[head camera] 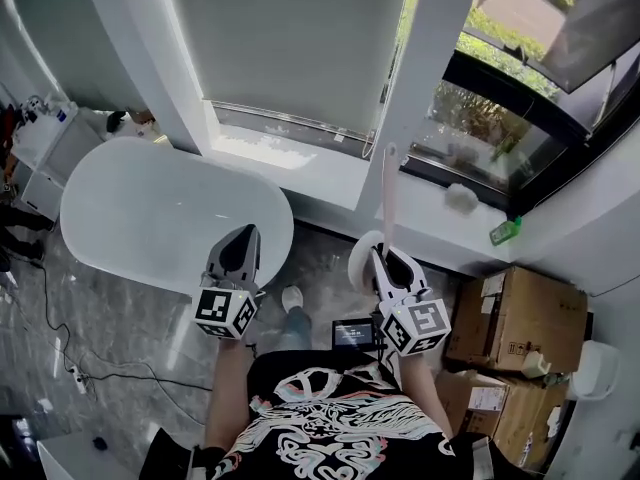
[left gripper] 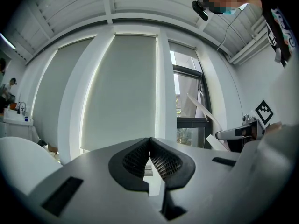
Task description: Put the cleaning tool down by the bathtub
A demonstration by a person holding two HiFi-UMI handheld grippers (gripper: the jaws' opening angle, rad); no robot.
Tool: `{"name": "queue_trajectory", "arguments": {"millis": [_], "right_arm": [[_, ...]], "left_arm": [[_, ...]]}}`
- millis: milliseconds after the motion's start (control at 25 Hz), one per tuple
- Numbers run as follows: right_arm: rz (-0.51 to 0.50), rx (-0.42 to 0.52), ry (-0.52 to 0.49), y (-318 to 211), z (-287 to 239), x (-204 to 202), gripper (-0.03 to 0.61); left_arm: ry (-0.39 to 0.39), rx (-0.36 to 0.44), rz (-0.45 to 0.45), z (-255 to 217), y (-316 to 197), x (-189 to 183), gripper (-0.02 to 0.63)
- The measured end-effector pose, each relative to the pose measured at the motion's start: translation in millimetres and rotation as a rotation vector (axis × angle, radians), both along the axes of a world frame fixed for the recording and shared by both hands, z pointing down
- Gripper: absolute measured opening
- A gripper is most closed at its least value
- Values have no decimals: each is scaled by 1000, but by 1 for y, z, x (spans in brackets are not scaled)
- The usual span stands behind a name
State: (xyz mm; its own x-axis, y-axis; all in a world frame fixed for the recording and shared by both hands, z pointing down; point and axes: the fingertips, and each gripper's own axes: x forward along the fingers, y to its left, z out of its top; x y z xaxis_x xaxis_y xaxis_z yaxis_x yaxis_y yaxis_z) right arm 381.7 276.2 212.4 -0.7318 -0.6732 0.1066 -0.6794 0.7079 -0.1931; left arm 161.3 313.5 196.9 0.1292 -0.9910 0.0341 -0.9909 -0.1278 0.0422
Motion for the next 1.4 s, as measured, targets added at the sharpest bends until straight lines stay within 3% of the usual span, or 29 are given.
{"name": "queue_trajectory", "arguments": {"millis": [440,800,1080,1400], "right_arm": [[14,-10,3,-130,1,-90,71],[36,-12,5,-219,-1,-154,71],[36,-1,14,-255,0,-195,71],[41,0,3,-268,-4,-208,71]], "left_arm": [[-38,-7,-14,-2,-136,-98,17],[-35,-27,-15,2,-216,-164,17],[-15,-35,-24,9,-250,-208,17],[-15,-30,-8,8,-270,-217,17]]}}
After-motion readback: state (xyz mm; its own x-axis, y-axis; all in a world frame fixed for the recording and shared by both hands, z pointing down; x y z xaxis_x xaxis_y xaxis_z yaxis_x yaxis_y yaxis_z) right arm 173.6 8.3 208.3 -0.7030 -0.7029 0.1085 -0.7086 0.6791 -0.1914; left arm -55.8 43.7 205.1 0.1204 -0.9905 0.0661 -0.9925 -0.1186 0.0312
